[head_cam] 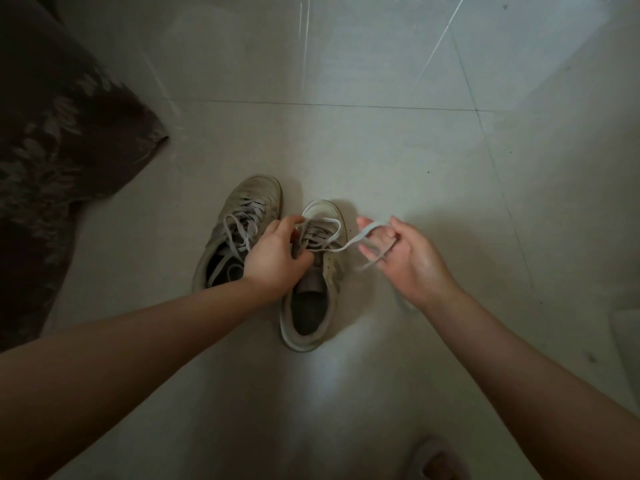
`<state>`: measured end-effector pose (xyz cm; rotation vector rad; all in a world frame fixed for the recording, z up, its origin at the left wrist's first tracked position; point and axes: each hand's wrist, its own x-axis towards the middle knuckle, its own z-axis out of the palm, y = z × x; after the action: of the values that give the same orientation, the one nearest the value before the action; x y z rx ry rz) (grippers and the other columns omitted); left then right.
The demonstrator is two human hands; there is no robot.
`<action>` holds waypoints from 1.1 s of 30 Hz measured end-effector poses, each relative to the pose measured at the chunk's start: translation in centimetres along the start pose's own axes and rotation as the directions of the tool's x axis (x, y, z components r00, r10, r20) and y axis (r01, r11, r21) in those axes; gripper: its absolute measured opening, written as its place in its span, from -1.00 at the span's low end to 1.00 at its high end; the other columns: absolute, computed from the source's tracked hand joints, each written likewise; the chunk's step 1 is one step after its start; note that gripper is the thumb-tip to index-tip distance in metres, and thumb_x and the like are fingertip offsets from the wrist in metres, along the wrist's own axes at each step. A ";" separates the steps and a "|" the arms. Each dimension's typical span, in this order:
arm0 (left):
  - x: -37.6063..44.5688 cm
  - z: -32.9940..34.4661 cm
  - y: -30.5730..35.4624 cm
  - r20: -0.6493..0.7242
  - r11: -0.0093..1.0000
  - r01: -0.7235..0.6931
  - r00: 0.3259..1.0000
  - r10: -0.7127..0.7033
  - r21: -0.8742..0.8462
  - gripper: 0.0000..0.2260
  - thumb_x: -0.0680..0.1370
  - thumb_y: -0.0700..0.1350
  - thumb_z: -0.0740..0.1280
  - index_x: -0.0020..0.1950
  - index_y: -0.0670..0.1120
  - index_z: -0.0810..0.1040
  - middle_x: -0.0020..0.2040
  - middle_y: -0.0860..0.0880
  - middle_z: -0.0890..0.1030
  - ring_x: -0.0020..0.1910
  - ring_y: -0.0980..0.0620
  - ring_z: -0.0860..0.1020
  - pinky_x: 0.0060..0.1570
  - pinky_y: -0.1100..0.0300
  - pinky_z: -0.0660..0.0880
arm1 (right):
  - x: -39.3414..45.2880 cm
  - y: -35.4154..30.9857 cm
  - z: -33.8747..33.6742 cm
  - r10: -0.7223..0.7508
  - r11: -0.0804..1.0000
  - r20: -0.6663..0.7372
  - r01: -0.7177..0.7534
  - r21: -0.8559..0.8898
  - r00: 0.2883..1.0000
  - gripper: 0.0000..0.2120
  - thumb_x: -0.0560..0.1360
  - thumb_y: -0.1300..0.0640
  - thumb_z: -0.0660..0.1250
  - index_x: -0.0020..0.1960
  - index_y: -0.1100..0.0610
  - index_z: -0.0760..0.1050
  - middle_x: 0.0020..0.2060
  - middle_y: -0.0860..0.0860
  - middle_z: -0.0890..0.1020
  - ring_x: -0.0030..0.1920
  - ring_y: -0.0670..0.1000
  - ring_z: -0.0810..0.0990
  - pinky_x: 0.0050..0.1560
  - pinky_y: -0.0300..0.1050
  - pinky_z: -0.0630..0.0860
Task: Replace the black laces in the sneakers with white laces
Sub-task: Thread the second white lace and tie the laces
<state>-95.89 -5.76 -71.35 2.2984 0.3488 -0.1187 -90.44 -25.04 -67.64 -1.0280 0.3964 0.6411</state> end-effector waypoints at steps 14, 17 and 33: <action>0.0 0.2 0.0 0.007 0.999 0.017 1.000 -0.017 -0.032 -0.51 0.45 -0.06 0.36 0.36 -0.01 0.37 0.13 -0.01 0.50 0.11 0.05 0.50 0.03 0.18 0.43 | 0.6 3.0 2.6 -0.250 -0.015 0.323 0.330 -0.944 0.913 -0.67 0.44 0.02 0.40 0.12 0.07 0.38 -0.07 -0.06 0.51 -0.01 -0.05 0.53 -0.01 -0.10 0.47; -0.1 0.2 0.1 -0.003 0.998 0.030 1.000 -0.030 -0.048 -0.51 0.48 -0.06 0.34 0.40 -0.01 0.32 0.15 0.00 0.49 0.12 0.06 0.48 0.01 0.18 0.41 | 0.8 2.7 2.3 -0.219 -0.230 0.360 0.310 -0.922 0.907 -0.73 0.50 0.00 0.32 0.14 0.06 0.39 -0.02 0.02 0.62 -0.01 0.09 0.59 -0.05 -0.03 0.51; -0.3 -0.1 0.1 -0.008 0.999 -0.014 1.000 0.014 -0.047 -0.69 0.52 -0.12 0.28 0.27 -0.02 0.50 0.16 -0.03 0.48 0.08 0.03 0.51 0.06 0.16 0.48 | 0.1 0.2 -1.2 -0.050 0.094 0.172 0.176 -0.980 0.984 -0.82 0.43 -0.05 0.43 -0.30 -0.01 0.61 -0.47 -0.20 0.55 -0.37 -0.32 0.48 -0.34 -0.42 0.33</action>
<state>-96.13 -5.80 -71.19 2.2553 0.3362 -0.0933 -90.49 -25.94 -68.41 -2.3618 -0.3660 0.8105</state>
